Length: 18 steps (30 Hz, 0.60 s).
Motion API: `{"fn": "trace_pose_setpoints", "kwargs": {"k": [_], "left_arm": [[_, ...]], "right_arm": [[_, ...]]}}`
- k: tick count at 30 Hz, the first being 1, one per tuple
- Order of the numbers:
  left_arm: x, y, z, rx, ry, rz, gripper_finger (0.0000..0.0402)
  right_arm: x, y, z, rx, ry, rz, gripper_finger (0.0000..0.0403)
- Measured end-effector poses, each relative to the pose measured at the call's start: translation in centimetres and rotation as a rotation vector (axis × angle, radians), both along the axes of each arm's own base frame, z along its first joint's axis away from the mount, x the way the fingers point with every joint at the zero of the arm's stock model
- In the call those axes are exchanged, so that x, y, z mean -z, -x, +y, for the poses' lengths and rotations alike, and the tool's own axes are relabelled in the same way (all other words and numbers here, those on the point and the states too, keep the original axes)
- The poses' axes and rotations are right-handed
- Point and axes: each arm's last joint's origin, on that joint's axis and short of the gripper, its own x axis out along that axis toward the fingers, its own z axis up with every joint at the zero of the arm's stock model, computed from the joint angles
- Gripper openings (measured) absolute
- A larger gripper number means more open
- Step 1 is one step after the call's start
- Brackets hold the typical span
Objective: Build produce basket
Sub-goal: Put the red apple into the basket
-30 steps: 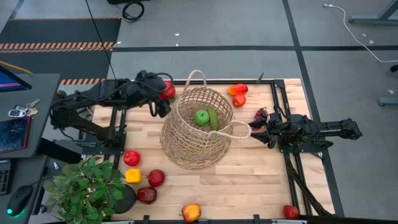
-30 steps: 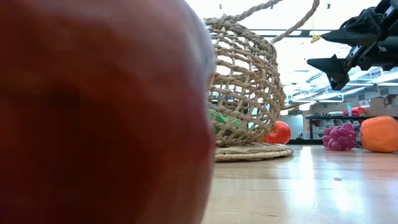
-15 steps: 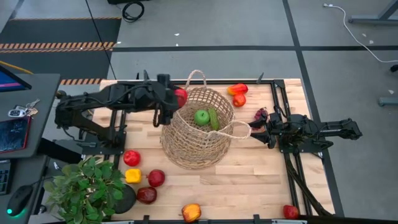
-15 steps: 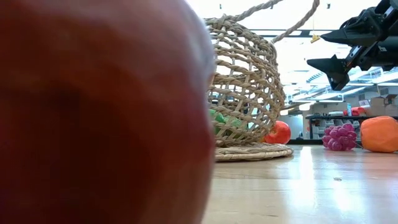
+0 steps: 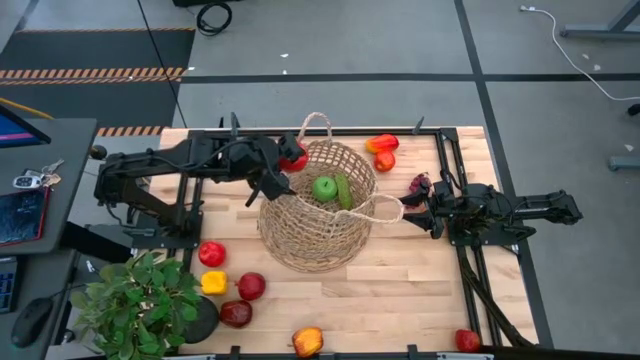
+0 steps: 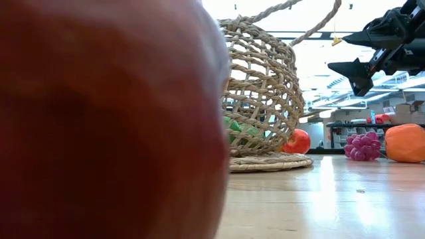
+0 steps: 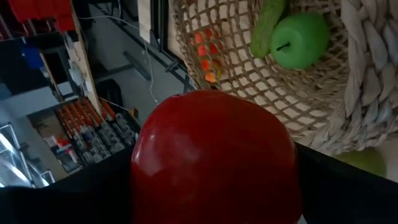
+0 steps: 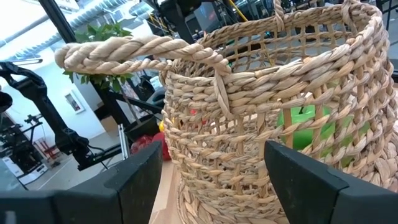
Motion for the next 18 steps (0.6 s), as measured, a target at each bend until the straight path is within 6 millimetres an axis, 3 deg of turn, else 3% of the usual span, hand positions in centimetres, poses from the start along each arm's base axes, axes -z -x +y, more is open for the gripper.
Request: {"fn": "trace_pose_setpoints", "kwargs": {"k": [12, 18], "left_arm": [[-0.03, 0.01, -0.01, -0.081, 0.094, -0.068, 0.0352], [-0.08, -0.03, -0.01, -0.234, 0.272, -0.199, 0.0352]], "right_arm": [[0.01, 0.0, 0.0, 0.0, 0.0, 0.001, 0.0284], [0.0, 0.0, 0.0, 0.0, 0.0, 0.001, 0.0284]]}}
